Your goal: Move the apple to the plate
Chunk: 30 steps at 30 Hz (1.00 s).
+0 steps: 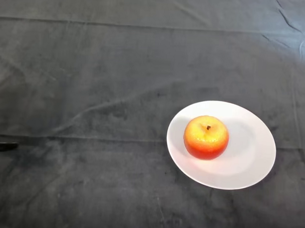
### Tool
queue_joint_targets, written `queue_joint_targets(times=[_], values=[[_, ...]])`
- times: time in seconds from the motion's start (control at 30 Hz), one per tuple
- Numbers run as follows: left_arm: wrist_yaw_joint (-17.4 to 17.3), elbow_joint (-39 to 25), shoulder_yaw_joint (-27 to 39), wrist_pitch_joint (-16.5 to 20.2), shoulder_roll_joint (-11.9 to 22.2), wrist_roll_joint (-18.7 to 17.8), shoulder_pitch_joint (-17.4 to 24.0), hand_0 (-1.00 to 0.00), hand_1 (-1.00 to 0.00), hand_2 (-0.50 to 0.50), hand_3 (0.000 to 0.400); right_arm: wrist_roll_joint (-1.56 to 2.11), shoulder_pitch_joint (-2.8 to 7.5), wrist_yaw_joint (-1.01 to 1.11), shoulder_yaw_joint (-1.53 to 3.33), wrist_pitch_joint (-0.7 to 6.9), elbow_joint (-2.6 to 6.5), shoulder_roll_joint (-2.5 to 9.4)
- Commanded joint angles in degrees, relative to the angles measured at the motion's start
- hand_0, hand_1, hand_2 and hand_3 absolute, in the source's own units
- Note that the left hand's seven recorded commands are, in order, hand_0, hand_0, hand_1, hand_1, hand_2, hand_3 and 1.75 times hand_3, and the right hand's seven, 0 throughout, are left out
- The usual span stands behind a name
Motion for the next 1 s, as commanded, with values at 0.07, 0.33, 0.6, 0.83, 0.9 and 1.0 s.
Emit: queue_joint_targets(times=[0.07,0.33,0.6,0.83,0.9,1.0], values=[[0.55,2.27,3.0,1.21,4.31,-2.31,2.29,0.0,0.0,0.0,0.0,0.0,0.04,-0.29,-0.88,-0.23,0.44,-0.54],[1.47,2.95,7.54,2.96,5.84,-4.78,4.44,0.0,0.0,0.0,0.0,0.01,0.04,-0.28,-0.89,-0.23,0.46,-0.55],[2.57,3.18,11.38,4.47,6.08,-6.91,5.82,0.0,0.0,0.0,0.0,0.01,0.03,-0.27,-0.89,-0.23,0.49,-0.56],[2.98,3.27,14.75,5.55,5.74,-8.99,7.22,0.0,0.0,0.0,0.0,0.01,0.02,-0.27,-0.89,-0.23,0.5,-0.57],[3.2,3.28,15.66,5.86,5.52,-9.56,7.49,0.0,0.0,0.0,0.0,0.01,0.02,-0.27,-0.89,-0.23,0.51,-0.57],[3.69,3.18,16.71,6.37,5.0,-10.14,7.54,0.0,0.0,0.0,0.0,0.01,0.02,-0.26,-0.9,-0.23,0.51,-0.58]])
